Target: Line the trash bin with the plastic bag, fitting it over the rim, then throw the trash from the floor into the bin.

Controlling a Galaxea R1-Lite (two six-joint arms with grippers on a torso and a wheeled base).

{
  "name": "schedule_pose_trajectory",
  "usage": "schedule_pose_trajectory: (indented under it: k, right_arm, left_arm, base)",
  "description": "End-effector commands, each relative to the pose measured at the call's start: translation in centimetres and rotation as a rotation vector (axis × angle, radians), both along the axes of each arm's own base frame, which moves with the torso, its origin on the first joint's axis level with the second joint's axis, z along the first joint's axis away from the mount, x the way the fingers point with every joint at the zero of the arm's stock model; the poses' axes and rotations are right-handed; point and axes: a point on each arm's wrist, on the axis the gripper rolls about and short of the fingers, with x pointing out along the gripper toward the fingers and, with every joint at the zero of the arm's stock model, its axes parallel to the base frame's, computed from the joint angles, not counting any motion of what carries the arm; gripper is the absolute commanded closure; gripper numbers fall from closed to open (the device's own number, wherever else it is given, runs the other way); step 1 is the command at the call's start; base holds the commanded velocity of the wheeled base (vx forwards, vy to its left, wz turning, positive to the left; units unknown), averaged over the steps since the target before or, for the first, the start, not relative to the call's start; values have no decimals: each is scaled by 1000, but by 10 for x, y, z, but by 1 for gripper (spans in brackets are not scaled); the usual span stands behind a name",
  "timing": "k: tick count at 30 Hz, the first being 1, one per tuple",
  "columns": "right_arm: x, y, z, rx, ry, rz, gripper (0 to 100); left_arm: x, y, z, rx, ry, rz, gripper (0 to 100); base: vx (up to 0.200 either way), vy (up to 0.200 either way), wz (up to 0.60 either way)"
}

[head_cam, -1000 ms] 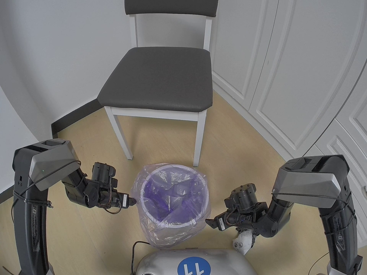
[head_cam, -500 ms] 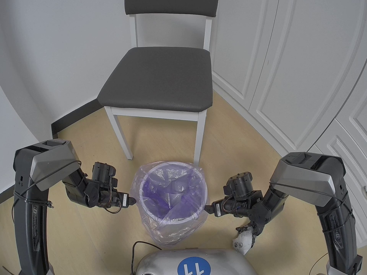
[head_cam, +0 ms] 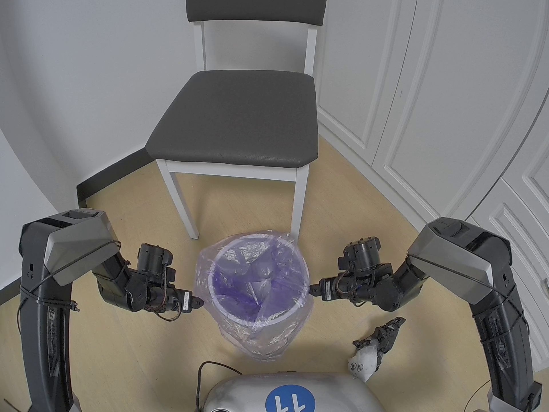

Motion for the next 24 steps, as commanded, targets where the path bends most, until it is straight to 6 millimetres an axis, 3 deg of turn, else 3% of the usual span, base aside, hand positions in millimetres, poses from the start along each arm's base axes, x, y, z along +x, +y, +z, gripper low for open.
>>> schedule_pose_trajectory:
  k: [1, 7, 11, 24]
  right_arm:
    - [20, -1, 0, 39, 27, 6, 0]
    - [43, -2, 2, 64, 59, -35, 0]
    - [61, 1, -15, 72, 42, -49, 0]
    - [73, 1, -16, 60, 274, -118, 0]
  left_arm:
    - [-3, -1, 1, 0, 5, -5, 0]
    - [-6, -2, 4, 0, 5, -10, 0]
    - [-7, -5, 4, 0, 5, -17, 0]
    - [-9, -7, 3, 3, 14, -21, 0]
  base:
    - [0, 0, 0]
    - [0, 0, 0]
    - [0, 0, 0]
    - [0, 0, 0]
